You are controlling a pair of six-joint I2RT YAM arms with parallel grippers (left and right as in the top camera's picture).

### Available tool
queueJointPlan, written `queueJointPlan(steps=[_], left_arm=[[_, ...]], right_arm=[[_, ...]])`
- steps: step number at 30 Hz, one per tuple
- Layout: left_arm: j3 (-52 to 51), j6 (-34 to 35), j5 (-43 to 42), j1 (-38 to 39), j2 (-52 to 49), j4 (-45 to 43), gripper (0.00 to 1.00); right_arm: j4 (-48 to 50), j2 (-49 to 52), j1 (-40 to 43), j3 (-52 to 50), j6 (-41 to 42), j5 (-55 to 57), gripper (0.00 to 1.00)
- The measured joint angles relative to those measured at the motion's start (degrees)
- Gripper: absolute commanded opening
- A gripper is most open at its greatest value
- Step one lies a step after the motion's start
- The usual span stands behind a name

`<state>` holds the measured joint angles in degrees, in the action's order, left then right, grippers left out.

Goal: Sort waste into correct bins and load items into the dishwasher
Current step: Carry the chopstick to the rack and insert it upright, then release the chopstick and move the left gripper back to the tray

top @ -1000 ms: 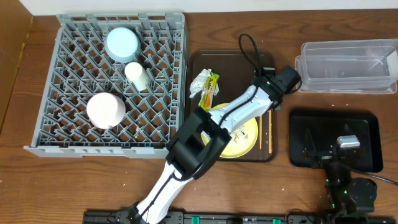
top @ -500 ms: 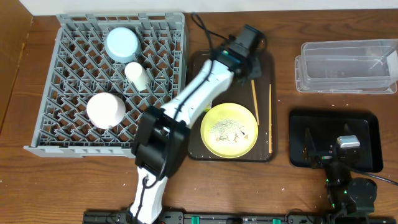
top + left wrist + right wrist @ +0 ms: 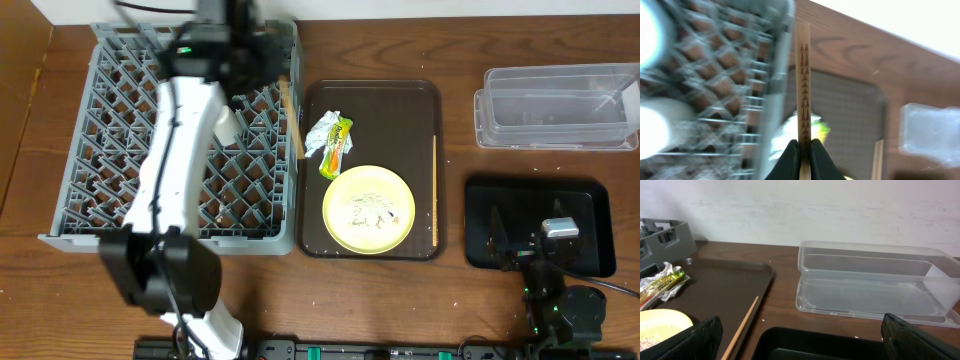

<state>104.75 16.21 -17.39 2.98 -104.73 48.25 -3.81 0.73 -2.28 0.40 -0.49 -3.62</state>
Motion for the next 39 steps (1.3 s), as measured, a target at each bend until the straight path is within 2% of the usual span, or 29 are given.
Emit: queueJointPlan(steps=[6, 9, 12, 21, 30, 32, 33, 36, 37, 39], left_arm=[[0.0, -20.17, 2.51, -4.63, -1.29, 2.54, 0.08], [-0.02, -27.19, 2.75, -4.66, -2.34, 2.47, 0.08], [-0.02, -30.99, 2.75, -4.61, -2.99, 2.25, 0.08], [-0.04, -32.57, 2.78, -4.61, -6.67, 1.9, 0.08], [-0.04, -26.91, 6.19, -4.61, -9.84, -0.7, 0.08], [-0.04, -26.32, 6.64, -4.61, -10.54, -0.72, 0.17], [-0.04, -26.12, 6.86, -4.61, -10.93, -0.72, 0.37], [-0.04, -25.42, 7.26, -4.61, -11.34, -0.72, 0.67], [-0.04, -25.03, 7.26, -4.61, -11.34, -0.74, 0.73], [-0.04, -24.74, 7.3, -4.61, -11.34, -0.72, 0.77]], right_arm=[[0.02, 0.0, 0.0, 0.0, 0.0, 0.0, 0.99], [0.0, 0.0, 0.0, 0.0, 0.0, 0.0, 0.99], [0.0, 0.0, 0.0, 0.0, 0.0, 0.0, 0.99], [0.0, 0.0, 0.0, 0.0, 0.0, 0.02, 0.99], [0.0, 0.0, 0.0, 0.0, 0.0, 0.02, 0.99], [0.0, 0.0, 0.0, 0.0, 0.0, 0.0, 0.99], [0.02, 0.0, 0.0, 0.0, 0.0, 0.02, 0.99], [0.0, 0.0, 0.0, 0.0, 0.0, 0.0, 0.99], [0.0, 0.0, 0.0, 0.0, 0.0, 0.02, 0.99], [0.0, 0.0, 0.0, 0.0, 0.0, 0.0, 0.99]])
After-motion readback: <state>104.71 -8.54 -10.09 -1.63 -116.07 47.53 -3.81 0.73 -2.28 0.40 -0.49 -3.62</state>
